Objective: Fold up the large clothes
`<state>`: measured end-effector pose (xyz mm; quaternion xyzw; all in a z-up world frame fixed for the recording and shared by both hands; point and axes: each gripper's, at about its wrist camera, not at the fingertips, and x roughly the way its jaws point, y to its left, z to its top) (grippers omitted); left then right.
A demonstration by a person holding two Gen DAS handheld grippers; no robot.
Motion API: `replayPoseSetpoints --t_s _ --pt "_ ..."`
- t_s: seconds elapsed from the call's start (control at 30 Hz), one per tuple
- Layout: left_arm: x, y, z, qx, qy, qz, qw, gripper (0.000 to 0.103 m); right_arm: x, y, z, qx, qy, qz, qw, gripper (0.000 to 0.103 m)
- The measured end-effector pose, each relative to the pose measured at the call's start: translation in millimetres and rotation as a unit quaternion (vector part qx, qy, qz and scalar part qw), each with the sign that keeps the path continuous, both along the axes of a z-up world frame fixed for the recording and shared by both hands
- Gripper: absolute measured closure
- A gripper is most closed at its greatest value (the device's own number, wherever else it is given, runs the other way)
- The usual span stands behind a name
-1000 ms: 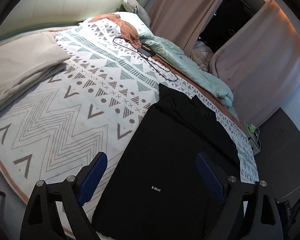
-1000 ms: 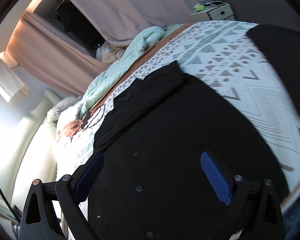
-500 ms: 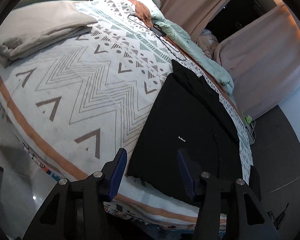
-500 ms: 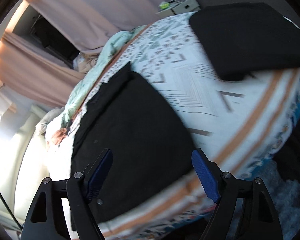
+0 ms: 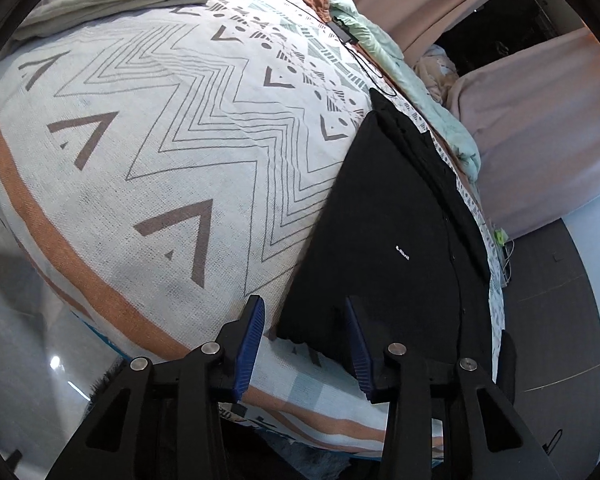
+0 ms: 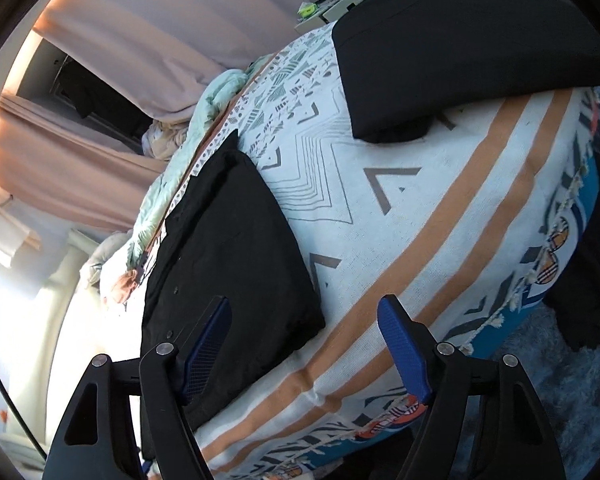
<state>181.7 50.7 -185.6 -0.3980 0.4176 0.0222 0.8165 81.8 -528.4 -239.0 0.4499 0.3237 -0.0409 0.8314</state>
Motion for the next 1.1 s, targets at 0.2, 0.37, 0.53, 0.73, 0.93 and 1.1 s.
replayPoseSetpoints --t_s 0.2,0.37,0.53,0.73,0.93,1.1 --pt "14.7 3.9 -8.1 -0.016 -0.002 -0.008 0.9998 0.061 18.1 -1.1 -12.9 0.040 -0.008 0.013 0.999 0.032" --pt "19.6 10.7 -15.3 -0.065 -0.012 -0.004 0.9978 0.061 31.3 1.6 -31.1 0.111 -0.017 0.035 0.993 0.036" --pt "11.6 7.6 -17.1 -0.147 -0.035 -0.013 0.9883 0.061 40.5 22.6 -42.2 0.190 -0.028 0.073 0.979 0.036" --pt "11.5 1.7 -6.9 -0.152 -0.061 -0.020 0.9862 0.060 51.9 33.1 -30.3 0.143 -0.025 0.072 0.987 0.036" --pt "24.6 -0.9 -10.9 -0.097 -0.018 -0.004 0.9951 0.060 57.9 23.0 -31.8 0.130 -0.022 0.038 0.991 0.045" --pt "29.2 -2.9 -5.4 -0.046 0.004 0.007 0.9989 0.070 62.2 11.1 -36.4 0.113 0.000 0.009 0.994 0.067"
